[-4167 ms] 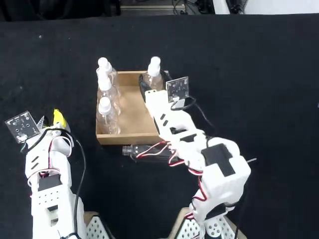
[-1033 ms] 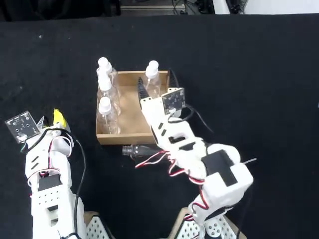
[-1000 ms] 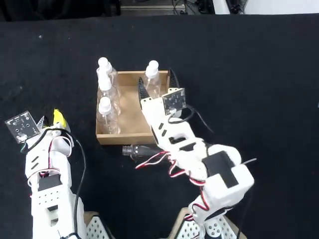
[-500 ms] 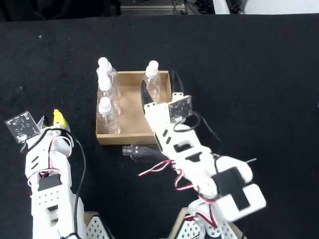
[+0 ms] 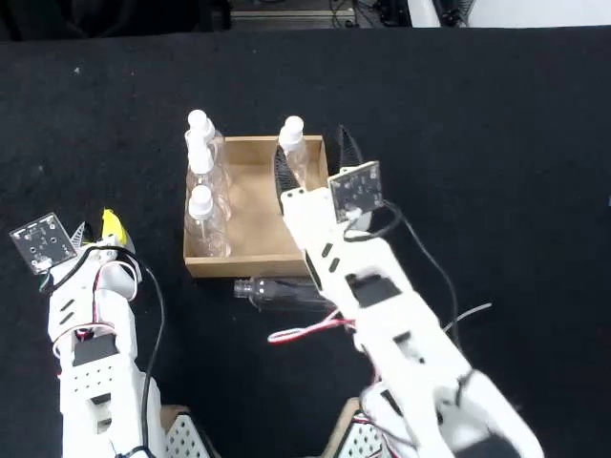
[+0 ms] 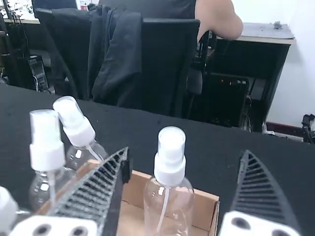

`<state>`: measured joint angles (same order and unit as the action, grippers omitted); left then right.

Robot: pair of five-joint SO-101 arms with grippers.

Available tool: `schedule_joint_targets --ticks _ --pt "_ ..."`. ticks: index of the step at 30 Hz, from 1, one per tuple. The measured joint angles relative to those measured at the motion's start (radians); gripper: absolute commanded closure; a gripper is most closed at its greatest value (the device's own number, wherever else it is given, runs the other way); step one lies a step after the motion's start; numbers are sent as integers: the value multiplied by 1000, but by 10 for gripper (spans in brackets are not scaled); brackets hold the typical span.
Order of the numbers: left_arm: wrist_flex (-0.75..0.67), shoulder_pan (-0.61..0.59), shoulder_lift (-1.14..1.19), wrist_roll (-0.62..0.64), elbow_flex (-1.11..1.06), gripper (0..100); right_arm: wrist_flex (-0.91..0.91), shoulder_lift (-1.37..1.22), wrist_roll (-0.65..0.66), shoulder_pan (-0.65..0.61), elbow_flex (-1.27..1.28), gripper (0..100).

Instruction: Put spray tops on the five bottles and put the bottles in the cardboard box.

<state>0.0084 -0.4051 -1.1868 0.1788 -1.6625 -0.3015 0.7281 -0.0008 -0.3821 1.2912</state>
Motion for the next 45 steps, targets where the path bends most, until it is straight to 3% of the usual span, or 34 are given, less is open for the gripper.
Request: schedule_joint_targets --ticks 12,16,19,27,33,38,45 --pt "0 0 0 0 0 884 996 585 0 -5 -103 707" --pt "0 0 0 0 0 884 1223 632 49 -5 -164 796" --pt "0 0 0 0 0 884 1298 635 152 -3 -213 843" --pt "0 0 0 0 0 884 1590 615 430 -5 -344 801" --pt "0 -25 0 0 0 884 1827 318 559 -11 -537 722" --pt "0 -74 0 0 0 884 1935 149 680 -150 -608 746" --pt "0 -121 0 25 0 884 1834 40 681 -367 -522 750"
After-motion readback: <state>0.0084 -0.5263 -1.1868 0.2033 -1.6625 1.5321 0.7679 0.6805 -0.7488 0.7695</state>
